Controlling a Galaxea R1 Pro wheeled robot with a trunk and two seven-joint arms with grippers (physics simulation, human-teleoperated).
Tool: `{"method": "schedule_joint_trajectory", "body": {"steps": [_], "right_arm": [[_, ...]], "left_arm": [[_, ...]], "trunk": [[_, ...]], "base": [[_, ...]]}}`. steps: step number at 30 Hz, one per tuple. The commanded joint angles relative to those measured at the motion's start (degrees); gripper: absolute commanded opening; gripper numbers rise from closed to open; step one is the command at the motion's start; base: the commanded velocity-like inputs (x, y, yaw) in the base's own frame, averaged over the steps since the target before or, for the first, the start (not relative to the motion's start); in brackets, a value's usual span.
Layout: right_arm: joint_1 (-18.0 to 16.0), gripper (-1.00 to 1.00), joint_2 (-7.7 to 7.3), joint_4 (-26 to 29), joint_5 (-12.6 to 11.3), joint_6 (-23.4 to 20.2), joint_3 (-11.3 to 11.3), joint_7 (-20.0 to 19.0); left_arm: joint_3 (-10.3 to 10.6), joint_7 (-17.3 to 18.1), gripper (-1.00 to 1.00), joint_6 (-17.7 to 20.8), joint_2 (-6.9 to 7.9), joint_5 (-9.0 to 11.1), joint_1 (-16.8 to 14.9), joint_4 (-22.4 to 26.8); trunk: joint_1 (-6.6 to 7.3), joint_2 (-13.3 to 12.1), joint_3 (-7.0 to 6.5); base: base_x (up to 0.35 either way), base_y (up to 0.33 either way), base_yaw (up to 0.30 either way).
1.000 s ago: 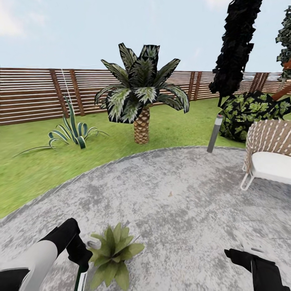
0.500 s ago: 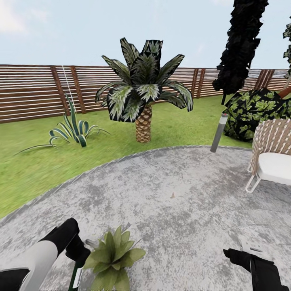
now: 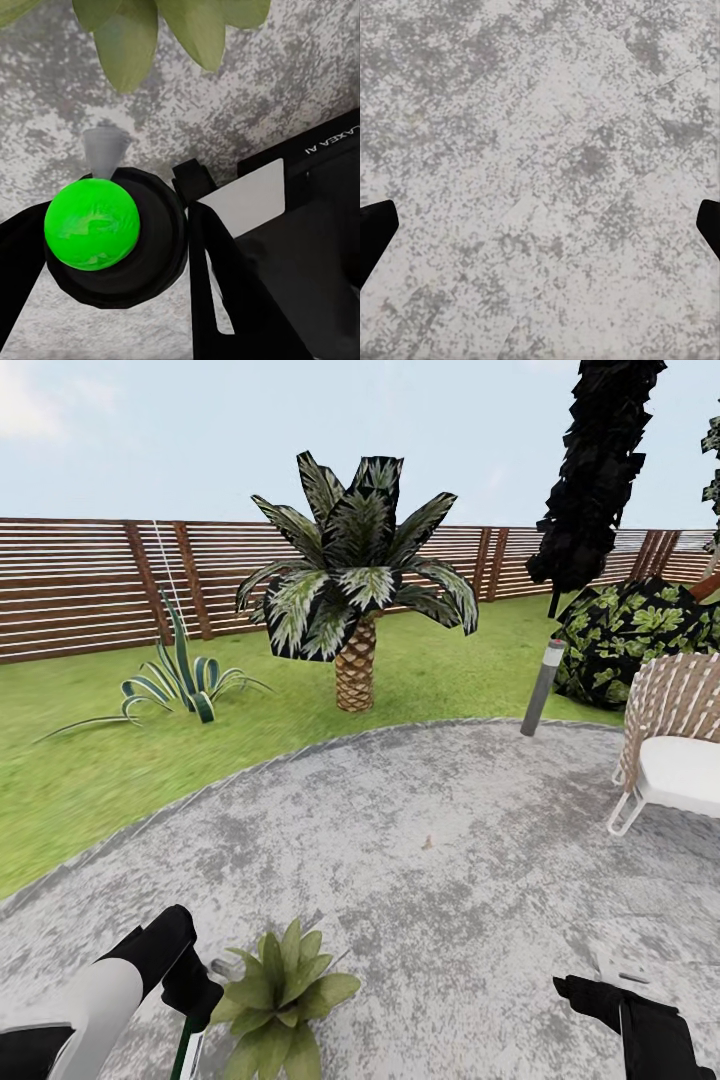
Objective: Pick up the pesticide atomizer in the garden and spray insectifuge to fully cover both potted plants in the garden.
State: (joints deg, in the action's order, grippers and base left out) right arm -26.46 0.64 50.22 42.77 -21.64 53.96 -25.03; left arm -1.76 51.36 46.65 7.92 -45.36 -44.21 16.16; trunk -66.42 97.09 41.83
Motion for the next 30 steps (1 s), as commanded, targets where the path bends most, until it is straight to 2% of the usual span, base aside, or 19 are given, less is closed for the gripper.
{"method": "schedule_joint_trajectory", "body": {"steps": [1, 7, 22, 30], "right_arm": [[-0.1, 1.0, 0.07, 0.1, 0.6, -0.1, 0.3, -0.5], [-0.1, 1.0, 0.07, 0.1, 0.6, -0.1, 0.3, -0.5], [-0.1, 1.0, 0.07, 0.1, 0.6, -0.1, 0.3, -0.5], [-0.1, 1.0, 0.07, 0.1, 0.6, -0.1, 0.3, -0.4]], "left_arm": [[-0.2, 0.4, -1.0, 0.3, -0.01, -0.4, 0.0, 0.1], [-0.2, 0.4, -1.0, 0.3, -0.01, -0.4, -0.1, 0.1], [-0.2, 0.4, -1.0, 0.3, -0.1, -0.4, 0.0, 0.1], [-0.2, 0.4, -1.0, 0.2, -0.16, -0.4, 0.0, 0.4]], "trunk": [[0.0, 0.0, 0.06], [0.0, 0.0, 0.07], [0.0, 0.0, 1.3], [0.0, 0.0, 1.48]], "base": [[0.0, 0.0, 0.0], [0.0, 0.002, 0.0], [0.0, 0.288, 0.0], [0.0, 0.071, 0.0]]}}
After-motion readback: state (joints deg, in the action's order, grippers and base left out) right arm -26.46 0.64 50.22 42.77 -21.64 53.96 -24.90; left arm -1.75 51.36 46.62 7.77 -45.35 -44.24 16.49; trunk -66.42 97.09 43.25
